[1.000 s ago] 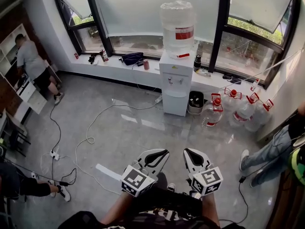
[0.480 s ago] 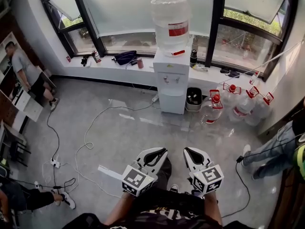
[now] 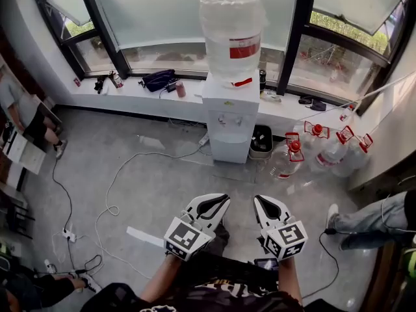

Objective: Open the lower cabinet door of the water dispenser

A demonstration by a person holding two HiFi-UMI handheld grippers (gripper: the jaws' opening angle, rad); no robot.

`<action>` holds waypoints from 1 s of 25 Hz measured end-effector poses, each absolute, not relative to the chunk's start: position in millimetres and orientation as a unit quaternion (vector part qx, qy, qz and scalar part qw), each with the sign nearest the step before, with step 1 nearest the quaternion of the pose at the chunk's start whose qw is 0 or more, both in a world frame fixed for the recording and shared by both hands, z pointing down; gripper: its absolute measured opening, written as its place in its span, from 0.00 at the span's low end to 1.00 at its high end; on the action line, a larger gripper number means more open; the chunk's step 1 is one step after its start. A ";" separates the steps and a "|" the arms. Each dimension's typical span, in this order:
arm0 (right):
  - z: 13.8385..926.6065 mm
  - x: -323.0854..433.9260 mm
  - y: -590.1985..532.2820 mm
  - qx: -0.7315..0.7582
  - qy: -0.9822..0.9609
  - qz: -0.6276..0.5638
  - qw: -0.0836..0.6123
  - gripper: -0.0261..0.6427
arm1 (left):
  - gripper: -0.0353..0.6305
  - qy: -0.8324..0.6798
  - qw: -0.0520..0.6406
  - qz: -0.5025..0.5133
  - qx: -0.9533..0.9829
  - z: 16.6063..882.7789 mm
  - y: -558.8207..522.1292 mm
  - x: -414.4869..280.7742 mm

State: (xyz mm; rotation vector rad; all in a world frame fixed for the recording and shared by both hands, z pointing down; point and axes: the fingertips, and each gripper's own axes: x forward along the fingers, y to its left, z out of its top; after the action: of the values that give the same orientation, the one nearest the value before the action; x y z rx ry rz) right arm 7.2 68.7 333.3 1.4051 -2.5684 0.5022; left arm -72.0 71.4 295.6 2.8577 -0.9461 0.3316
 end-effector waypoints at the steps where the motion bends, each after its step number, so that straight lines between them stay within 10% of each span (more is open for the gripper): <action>1: 332.5 4.6 52.9 0.473 -0.860 0.169 0.086 0.06 | 0.09 -0.309 0.058 0.109 0.943 295.4 55.7 -74.5; 25: 374.8 15.7 -111.5 0.560 -0.790 0.209 0.137 0.06 | 0.09 -0.185 0.082 0.148 0.968 356.6 -120.2 -72.6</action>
State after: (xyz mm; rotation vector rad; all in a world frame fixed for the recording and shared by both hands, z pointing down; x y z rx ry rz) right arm 15.7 -111.5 374.8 1.6191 -2.2863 0.6043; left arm -72.6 -120.2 356.6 2.8918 -0.5531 0.4410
